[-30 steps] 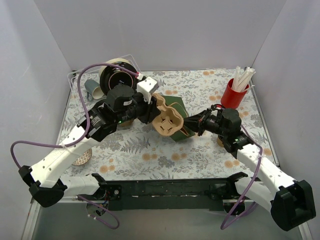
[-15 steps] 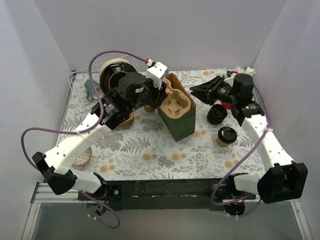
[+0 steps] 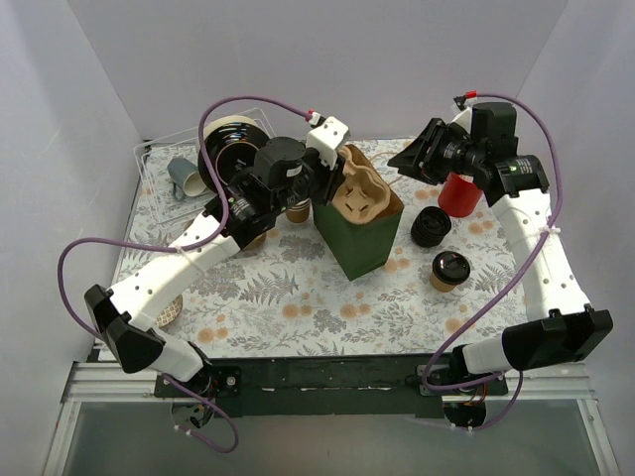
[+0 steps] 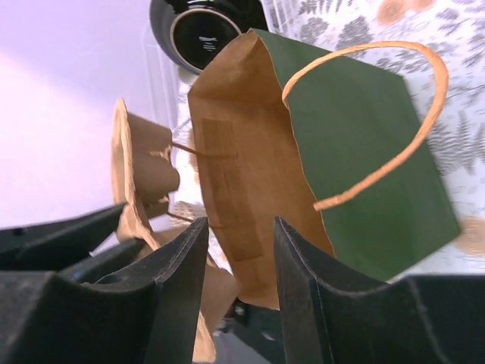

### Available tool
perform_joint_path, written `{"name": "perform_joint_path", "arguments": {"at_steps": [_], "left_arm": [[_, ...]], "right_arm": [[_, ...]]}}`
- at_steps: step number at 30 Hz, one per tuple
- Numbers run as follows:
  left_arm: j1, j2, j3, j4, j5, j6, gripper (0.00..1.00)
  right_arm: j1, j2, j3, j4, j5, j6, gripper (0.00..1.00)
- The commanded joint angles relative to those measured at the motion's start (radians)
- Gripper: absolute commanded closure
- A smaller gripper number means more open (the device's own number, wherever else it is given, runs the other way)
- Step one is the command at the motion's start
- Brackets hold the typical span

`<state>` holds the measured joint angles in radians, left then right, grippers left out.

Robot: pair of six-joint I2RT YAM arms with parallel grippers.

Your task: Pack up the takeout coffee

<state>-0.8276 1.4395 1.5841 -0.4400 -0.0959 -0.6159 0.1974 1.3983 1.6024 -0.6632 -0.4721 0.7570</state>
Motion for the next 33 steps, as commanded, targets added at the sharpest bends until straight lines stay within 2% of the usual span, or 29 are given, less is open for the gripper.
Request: {"name": "perform_joint_path", "arguments": {"at_steps": [1,8,14,22,27,33], "left_arm": [[0.005,0.012,0.086,0.069,0.039,0.042,0.92],[0.005,0.079,0.184,0.113,0.077,0.064,0.92],[0.007,0.139,0.223,0.158,0.061,0.119,0.91],[0.019,0.222,0.297,0.188,0.122,0.154,0.92],[0.057,0.194,0.188,0.170,0.120,0.182,0.93],[0.093,0.154,0.103,0.156,0.156,0.189,0.91]], "right_arm": [[0.000,-0.019,0.088,-0.131,0.081,-0.166,0.52],[-0.001,-0.107,-0.027,-0.115,0.070,-0.214,0.51],[0.000,-0.128,-0.036,-0.145,0.122,-0.242,0.51],[0.000,-0.156,-0.096,-0.110,0.102,-0.239,0.51],[-0.001,-0.156,-0.073,-0.108,0.090,-0.269,0.51],[0.000,-0.134,-0.078,-0.101,0.063,-0.395,0.50]]}}
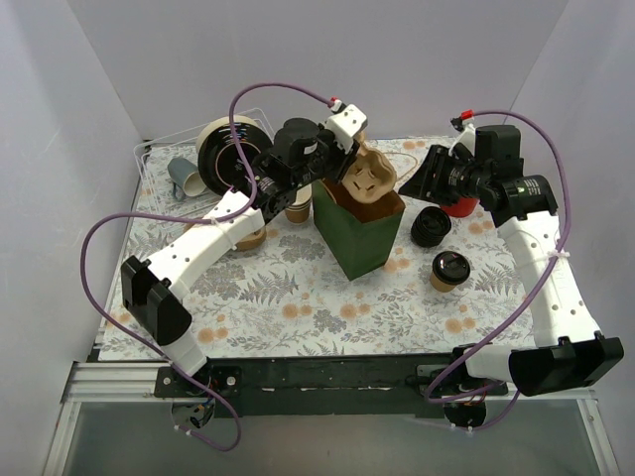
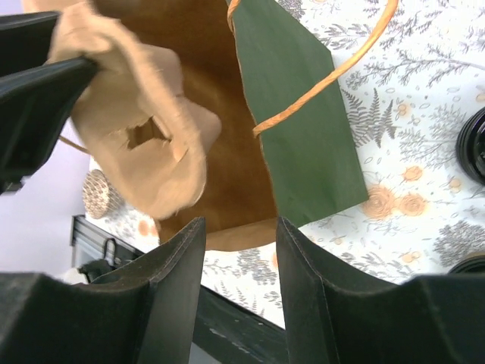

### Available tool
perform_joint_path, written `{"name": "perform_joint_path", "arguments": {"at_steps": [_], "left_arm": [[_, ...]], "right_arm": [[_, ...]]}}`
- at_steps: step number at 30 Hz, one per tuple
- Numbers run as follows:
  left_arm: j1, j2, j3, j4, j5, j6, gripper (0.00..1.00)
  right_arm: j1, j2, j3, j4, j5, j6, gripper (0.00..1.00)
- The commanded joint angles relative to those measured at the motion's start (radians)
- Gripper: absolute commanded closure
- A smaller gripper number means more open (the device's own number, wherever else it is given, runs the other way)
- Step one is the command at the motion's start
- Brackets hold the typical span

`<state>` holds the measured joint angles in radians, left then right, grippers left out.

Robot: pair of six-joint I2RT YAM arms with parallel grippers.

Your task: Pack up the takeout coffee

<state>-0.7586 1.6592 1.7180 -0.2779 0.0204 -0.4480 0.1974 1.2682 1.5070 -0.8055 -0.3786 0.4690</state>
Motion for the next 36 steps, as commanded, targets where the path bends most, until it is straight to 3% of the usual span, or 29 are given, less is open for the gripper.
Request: {"name": "perform_joint_path", "arguments": {"at_steps": [1,14,22,26,30,36], "left_arm": [[0.025,-0.059,-0.026,-0.015,0.044,0.023,0.91],[0.028,-0.047,-0.051,-0.043,0.108,0.008,0.90],[0.028,-0.065,-0.103,-0.050,0.121,-0.012,0.90],[0.028,-0.065,-0.107,-0.056,0.119,-0.017,0.90],[0.028,-0.062,-0.097,-0.075,0.122,-0.043,0.90],[0.028,-0.059,-0.084,-0.136,0.096,-0.069,0.89]], "right_arm": [[-0.001,0.006,0.019,0.039,-0.032,-0.134,0.50],[0.030,0.049,-0.020,0.068,-0.072,-0.148,0.54],[0.062,0.030,-0.054,0.043,0.018,-0.174,0.56],[0.066,0.025,-0.064,0.043,0.052,-0.185,0.70],[0.069,0.019,-0.071,0.063,0.046,-0.176,0.96],[0.071,-0.007,-0.088,0.091,0.058,-0.155,0.99]]}}
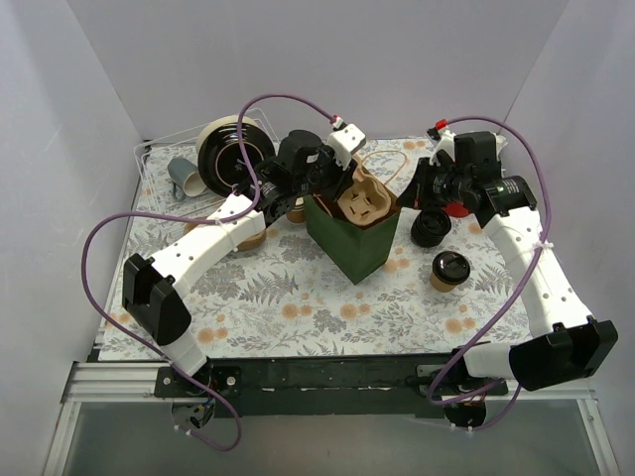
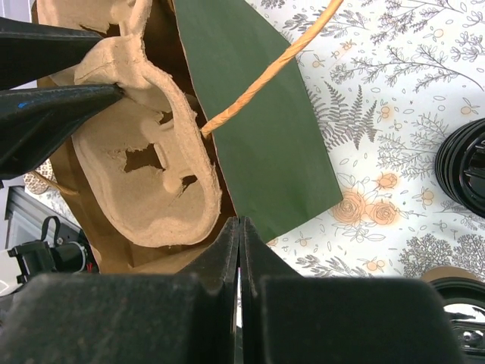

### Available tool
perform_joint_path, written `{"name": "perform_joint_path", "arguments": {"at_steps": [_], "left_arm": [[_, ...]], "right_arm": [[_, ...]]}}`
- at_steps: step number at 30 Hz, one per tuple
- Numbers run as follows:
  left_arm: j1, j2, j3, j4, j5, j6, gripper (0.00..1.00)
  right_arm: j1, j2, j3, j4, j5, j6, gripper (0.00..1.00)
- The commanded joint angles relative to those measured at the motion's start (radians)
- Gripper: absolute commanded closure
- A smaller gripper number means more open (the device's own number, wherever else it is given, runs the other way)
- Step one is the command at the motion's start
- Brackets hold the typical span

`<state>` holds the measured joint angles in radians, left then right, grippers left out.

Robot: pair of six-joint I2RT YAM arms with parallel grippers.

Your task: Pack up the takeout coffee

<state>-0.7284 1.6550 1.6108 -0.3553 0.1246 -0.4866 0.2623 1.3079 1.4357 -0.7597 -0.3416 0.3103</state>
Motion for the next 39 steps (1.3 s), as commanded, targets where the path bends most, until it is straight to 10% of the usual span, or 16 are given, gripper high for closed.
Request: {"name": "perform_joint_path", "arguments": {"at_steps": [1,31,39], "left_arm": [[-0.002,-0.054,0.024,-0.066,-0.017,-0.038,0.89],[-0.043,-0.049,-0.120,-0.109,-0.092,-0.210,0.92],[-0.058,0.015,0.050,-0.269,-0.051,-0.290,0.92]], "right_arm": [[0.006,-0.053,-0.020,0.051,0.023,0.006,0.99],[0.008,-0.081,-0.047,0.082,0.029,0.082,0.99],[0.009,-0.088,-0.069,0.092,0.029,0.092,0.99]]}}
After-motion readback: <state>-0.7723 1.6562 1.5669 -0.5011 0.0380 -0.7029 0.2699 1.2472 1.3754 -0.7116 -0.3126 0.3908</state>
